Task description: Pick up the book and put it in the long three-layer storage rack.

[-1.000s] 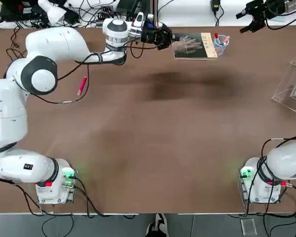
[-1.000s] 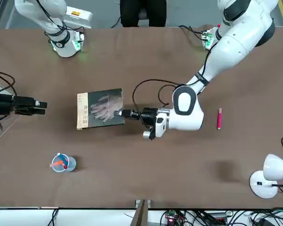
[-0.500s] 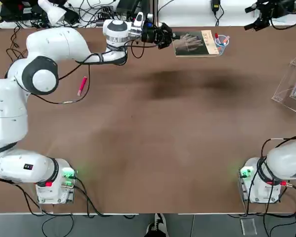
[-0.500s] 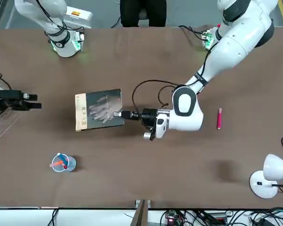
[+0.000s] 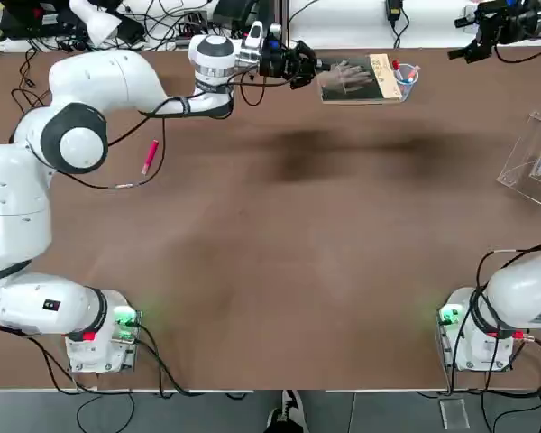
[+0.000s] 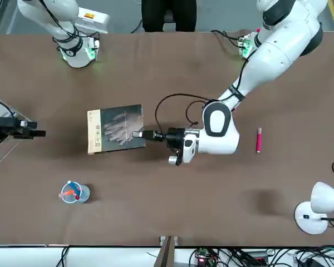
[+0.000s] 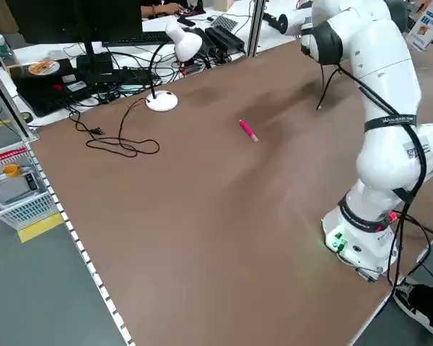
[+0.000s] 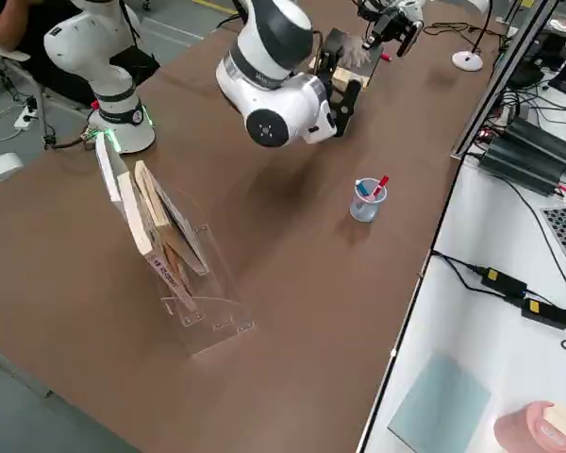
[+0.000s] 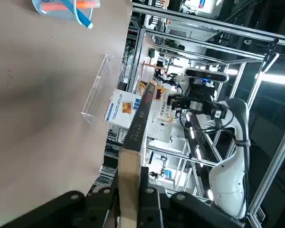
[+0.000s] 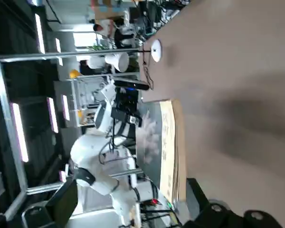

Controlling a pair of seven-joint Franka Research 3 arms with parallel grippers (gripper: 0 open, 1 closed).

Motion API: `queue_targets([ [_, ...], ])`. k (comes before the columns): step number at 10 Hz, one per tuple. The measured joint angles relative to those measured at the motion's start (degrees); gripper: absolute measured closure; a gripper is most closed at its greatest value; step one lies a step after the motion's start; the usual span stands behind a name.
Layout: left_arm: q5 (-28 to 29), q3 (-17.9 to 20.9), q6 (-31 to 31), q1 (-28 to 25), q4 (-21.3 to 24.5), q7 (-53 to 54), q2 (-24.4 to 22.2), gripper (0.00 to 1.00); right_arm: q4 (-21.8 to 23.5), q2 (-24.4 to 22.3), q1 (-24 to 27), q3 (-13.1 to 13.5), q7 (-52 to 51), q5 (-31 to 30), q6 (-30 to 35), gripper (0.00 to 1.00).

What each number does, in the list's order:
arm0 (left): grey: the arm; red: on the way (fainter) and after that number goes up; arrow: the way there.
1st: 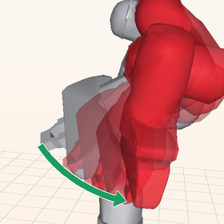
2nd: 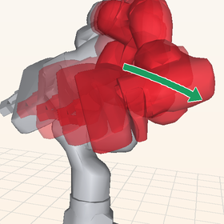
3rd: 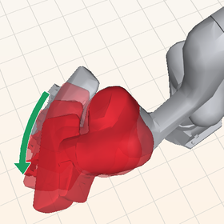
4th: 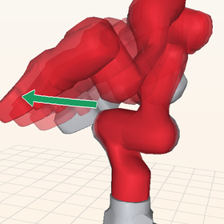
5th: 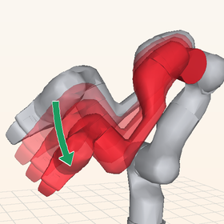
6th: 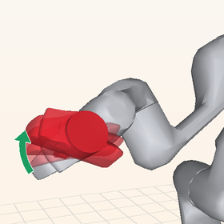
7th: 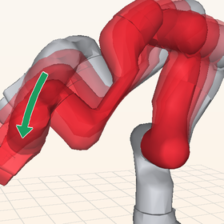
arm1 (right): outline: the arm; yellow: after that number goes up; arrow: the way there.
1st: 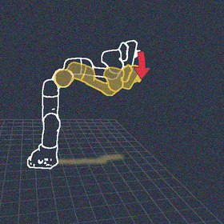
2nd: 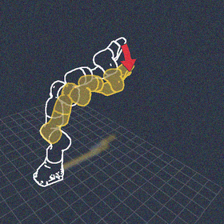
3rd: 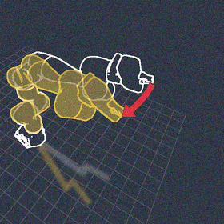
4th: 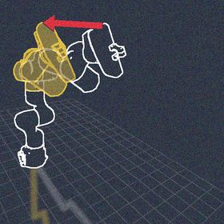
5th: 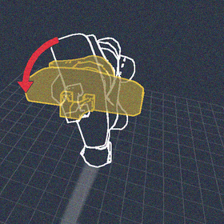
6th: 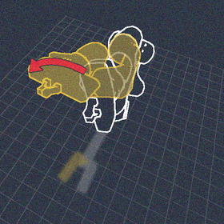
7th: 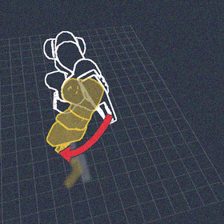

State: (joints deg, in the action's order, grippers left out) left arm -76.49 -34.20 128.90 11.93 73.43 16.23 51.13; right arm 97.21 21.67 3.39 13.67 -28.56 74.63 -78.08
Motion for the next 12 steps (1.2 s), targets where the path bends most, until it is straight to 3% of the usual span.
queue_targets([
  [8, 0.0, 0.0, 0.0, 0.02, -0.03, 0.0, 0.01, 0.99, 0.41, 5.3, -3.26, -0.27, -0.23, 1.64, -0.05, 0.0],
  [12, -0.01, 0.0, 0.0, 0.03, -0.03, 0.0, 0.02, 0.99, 3.85, 6.28, -4.43, -1.33, -2.28, 2.15, -1.56, 0.0],
])
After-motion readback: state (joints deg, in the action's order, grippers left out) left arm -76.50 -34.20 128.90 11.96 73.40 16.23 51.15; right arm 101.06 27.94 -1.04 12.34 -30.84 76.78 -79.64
